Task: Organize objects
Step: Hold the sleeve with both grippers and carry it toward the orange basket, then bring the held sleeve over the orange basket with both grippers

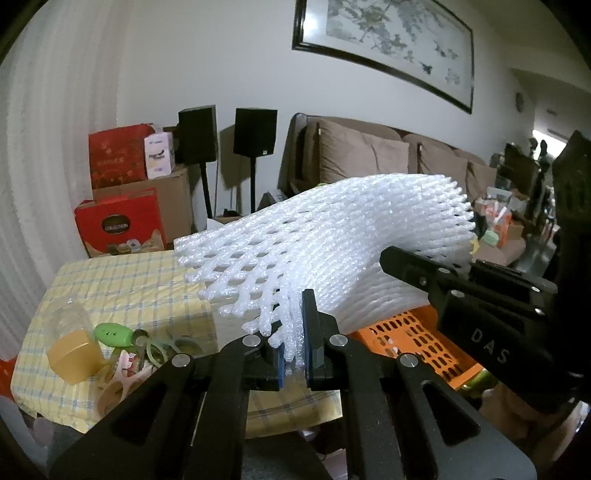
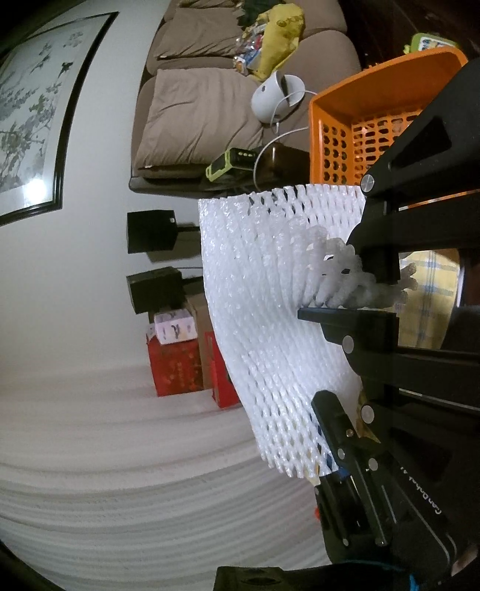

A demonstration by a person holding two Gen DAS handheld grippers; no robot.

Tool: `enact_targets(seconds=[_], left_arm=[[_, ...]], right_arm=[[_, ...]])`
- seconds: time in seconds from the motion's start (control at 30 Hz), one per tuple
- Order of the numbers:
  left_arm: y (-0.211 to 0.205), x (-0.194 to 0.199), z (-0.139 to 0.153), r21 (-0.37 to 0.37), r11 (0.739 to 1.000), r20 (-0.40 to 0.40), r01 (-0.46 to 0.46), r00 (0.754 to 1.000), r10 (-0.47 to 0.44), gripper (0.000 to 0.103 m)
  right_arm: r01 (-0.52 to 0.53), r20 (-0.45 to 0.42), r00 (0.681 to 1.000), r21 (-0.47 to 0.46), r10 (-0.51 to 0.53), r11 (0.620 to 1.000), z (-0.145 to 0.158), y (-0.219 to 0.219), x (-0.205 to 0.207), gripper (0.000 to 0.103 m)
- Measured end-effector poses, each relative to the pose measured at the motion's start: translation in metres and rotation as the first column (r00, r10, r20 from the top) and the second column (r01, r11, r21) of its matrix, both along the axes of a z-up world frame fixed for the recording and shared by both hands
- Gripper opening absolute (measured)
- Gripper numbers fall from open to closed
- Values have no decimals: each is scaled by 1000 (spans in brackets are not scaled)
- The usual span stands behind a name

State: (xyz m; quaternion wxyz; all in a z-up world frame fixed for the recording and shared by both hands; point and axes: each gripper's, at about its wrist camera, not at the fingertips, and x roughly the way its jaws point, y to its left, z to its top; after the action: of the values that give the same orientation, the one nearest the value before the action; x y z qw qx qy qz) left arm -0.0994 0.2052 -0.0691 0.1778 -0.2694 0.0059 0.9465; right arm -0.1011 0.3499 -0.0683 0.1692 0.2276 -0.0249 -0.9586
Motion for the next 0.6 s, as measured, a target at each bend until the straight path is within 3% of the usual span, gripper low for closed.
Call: enact_targets(seconds=[0.6], left_arm=[[3, 3, 2, 9, 1000, -18, 5, 1000, -5, 7]], right_arm=[[18, 12, 1000, 6, -18, 1000, -1, 13, -7, 8]])
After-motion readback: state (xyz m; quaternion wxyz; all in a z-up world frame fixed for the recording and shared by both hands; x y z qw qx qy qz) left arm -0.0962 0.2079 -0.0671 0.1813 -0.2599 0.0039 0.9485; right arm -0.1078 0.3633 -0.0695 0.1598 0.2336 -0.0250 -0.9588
